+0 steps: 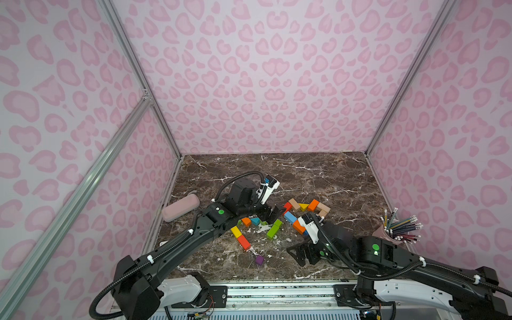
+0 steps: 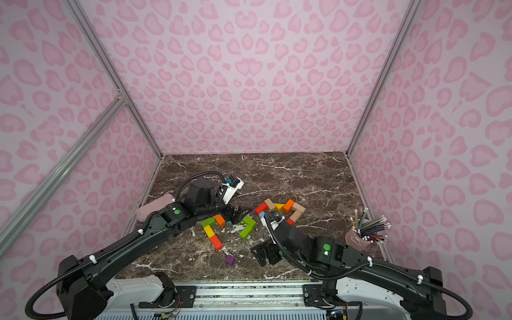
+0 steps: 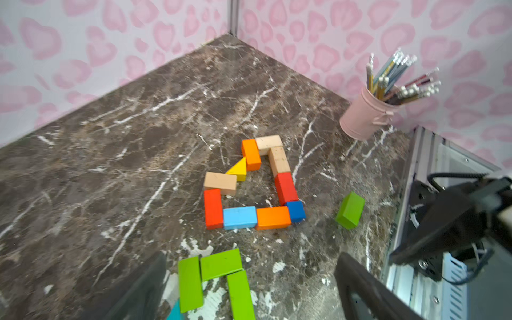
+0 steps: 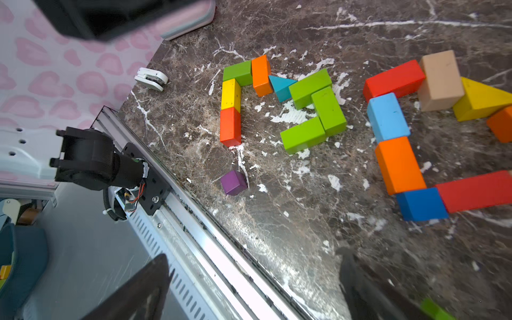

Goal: Assemble a heart with building blocks
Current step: Pick up the building block from the center of the board.

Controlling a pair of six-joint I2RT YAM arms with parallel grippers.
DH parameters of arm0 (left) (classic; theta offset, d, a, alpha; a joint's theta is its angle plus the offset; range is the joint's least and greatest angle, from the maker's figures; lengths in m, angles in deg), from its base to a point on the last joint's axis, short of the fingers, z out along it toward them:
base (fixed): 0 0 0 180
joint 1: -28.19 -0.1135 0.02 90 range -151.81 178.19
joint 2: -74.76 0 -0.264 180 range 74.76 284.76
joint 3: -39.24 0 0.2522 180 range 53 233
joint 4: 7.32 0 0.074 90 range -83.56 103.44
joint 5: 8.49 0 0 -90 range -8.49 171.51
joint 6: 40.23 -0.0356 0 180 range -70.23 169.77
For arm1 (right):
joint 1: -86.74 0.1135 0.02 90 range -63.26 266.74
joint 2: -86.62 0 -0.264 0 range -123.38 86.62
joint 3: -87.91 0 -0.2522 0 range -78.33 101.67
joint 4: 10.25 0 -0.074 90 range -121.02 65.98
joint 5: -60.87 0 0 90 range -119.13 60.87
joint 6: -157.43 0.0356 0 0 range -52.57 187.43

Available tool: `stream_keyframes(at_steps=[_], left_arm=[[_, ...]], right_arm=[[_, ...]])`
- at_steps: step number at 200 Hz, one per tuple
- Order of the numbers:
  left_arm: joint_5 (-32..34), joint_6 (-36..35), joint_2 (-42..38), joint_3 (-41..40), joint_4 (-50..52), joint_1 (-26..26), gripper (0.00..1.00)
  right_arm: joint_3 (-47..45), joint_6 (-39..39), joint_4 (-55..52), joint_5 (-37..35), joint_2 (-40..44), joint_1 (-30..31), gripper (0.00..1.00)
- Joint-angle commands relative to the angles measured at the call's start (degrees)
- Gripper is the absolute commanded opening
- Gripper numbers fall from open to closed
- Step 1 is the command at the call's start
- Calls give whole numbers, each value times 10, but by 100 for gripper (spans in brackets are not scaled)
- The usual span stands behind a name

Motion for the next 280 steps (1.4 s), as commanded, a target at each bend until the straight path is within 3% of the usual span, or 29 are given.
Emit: stream_keyframes(at_steps=[1, 62, 149, 176, 280], left_arm=[[7, -16, 26, 9, -18, 25, 97], [18, -35, 146, 79, -24, 124, 97], [15, -68, 336, 236, 19, 246, 82], [5, -74, 380, 270, 28, 259, 73], [4, -81, 475, 327, 46, 270, 64]], right_arm=[[34, 4, -72, -5, 53, 1, 99], [91, 9, -194, -45, 121, 0, 99], [90, -23, -162, -29, 160, 0, 99], [85, -30, -138, -19, 158, 0, 98], [92, -32, -132, -24, 189, 1, 97]])
